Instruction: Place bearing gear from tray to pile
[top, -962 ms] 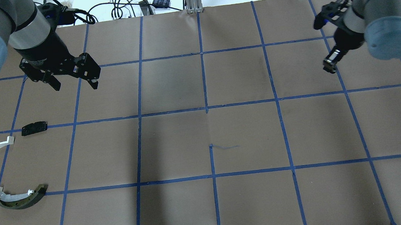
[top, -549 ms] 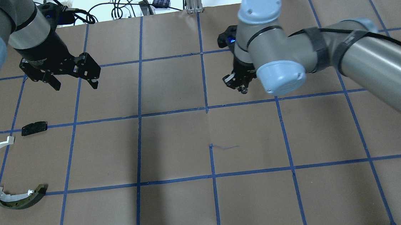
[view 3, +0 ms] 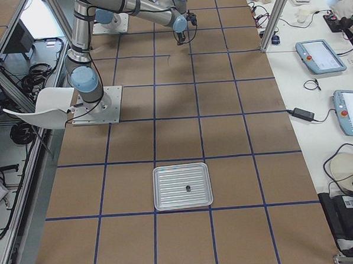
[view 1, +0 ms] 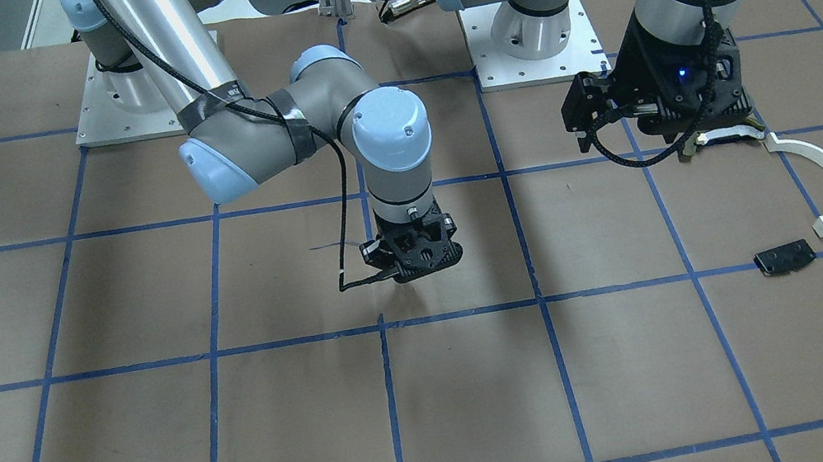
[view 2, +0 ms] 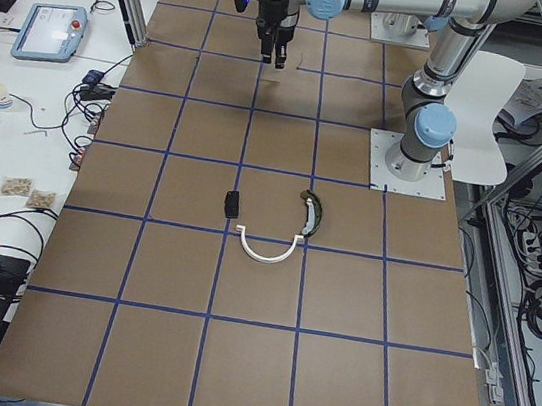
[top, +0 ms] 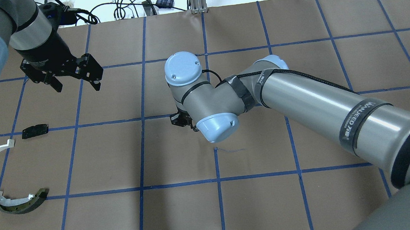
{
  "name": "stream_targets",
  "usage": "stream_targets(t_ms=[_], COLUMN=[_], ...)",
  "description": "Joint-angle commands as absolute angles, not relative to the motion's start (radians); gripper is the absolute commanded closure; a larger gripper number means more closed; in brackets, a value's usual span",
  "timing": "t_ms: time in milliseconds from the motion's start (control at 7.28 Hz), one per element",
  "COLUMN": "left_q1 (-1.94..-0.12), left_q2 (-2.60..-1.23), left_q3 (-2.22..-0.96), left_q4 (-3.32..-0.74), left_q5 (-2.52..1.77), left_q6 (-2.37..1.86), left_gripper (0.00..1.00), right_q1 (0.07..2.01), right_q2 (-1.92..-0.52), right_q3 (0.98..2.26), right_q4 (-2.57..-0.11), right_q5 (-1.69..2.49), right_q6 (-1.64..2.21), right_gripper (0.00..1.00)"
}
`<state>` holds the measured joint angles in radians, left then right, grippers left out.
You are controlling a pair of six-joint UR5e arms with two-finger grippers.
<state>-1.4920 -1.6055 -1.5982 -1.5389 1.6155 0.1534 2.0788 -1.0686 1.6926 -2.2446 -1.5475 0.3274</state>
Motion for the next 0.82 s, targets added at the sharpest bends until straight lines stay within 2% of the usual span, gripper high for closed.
stream_targets(t_ms=[0,412,687], left_q1=[-1.493,-1.493,-1.552], left_q2=[-1.598,-1.612,-1.661], left_q3=[-1.597,-1.597,-1.612], left_q4=[-1.546,-1.526,-1.513], left_q5=[1.617,1.611,1.601], left_q6=[0.153,0.149,0.13], left_gripper=[0.0,0.0,0.0], right_q1=[1.983,1.56,1.252], right_q2=[-1.098,-1.325,-1.338], right_q3=[1.675,1.674,1.68], right_q4=[-2.241,-1.928,-1.881], right_q5=[-1.545,-1.56,-1.568], right_q6=[0.368,0.196,-0.151], right_gripper=[0.0,0.0,0.0])
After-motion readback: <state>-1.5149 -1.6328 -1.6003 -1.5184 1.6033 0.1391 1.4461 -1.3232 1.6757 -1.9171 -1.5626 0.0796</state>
